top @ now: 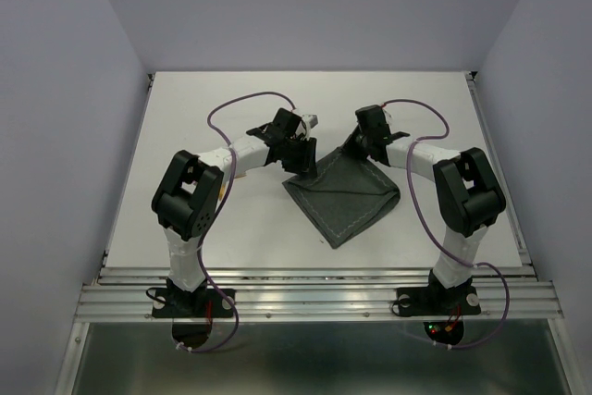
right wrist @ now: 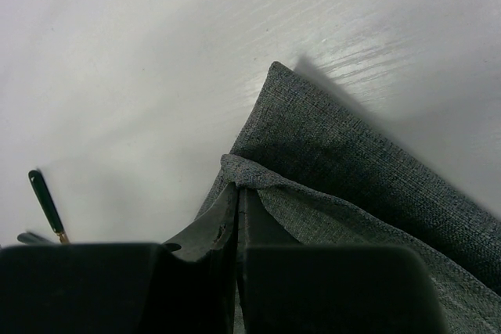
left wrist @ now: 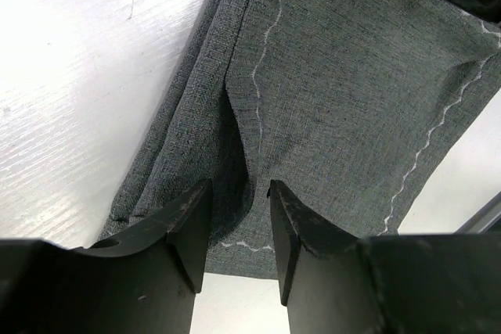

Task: Fold the napkin into a case and place the utensils inside
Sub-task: Pick up the top corner of the square-folded napkin from the center of the board.

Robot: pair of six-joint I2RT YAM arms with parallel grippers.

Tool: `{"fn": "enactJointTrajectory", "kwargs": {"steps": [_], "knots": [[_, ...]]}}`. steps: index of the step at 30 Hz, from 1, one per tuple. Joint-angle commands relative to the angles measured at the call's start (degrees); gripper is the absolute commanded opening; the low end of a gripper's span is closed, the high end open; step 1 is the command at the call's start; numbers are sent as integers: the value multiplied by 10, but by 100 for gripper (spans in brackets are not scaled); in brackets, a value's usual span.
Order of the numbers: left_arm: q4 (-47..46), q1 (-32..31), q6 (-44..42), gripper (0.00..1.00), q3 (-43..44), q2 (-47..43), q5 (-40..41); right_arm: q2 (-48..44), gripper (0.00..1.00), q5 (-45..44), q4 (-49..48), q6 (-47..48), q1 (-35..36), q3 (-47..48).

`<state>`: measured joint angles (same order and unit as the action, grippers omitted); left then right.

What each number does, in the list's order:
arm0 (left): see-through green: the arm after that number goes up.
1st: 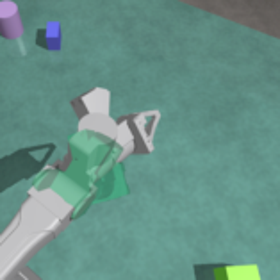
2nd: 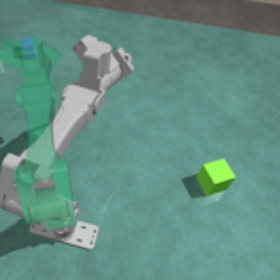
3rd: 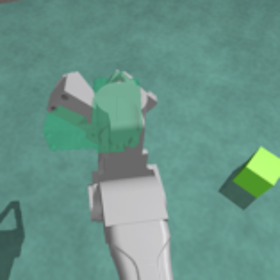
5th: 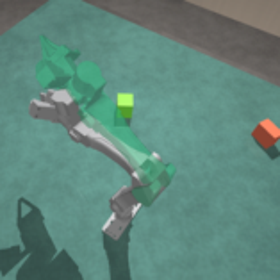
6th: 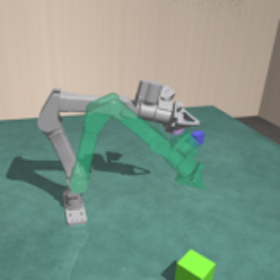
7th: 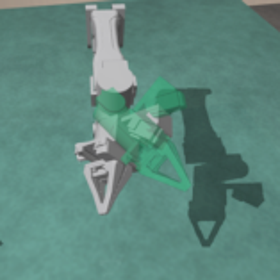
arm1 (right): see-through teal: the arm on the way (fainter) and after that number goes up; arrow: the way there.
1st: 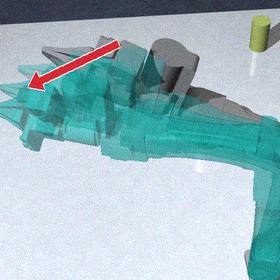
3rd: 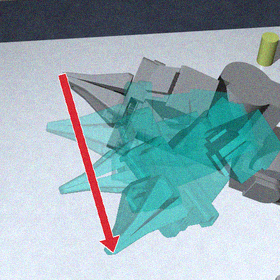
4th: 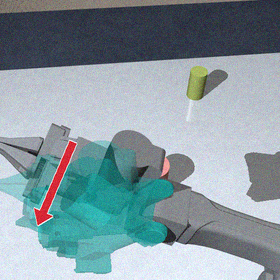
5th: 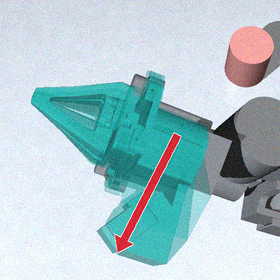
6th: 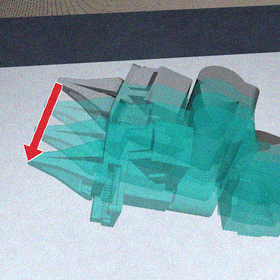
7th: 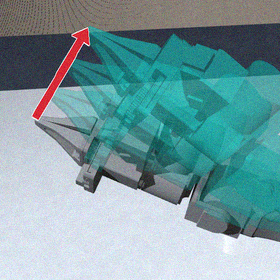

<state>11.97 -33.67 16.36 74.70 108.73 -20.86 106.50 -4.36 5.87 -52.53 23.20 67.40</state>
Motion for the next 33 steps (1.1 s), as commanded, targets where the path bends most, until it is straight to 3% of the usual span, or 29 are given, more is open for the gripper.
{"fn": "enactJointTrajectory", "kwargs": {"steps": [1, 9, 16, 19, 33], "knots": [[-8, 0, -12, 45, 7, -15, -15, -9, 1, 5, -29, 0, -3, 5], [-7, 1, -19, 38, -2, -12, -20, -7, 1, 7, -30, -2, -3, 9], [1, 0, -22, 17, 3, -8, 0, -11, 1, 8, -34, -6, -3, 5], [10, 0, -26, 1, 12, -4, 6, -14, 1, 7, -34, -4, -9, 4], [5, 3, -11, 0, 15, -13, 27, -19, 1, 11, -38, -5, -9, -2]]}}
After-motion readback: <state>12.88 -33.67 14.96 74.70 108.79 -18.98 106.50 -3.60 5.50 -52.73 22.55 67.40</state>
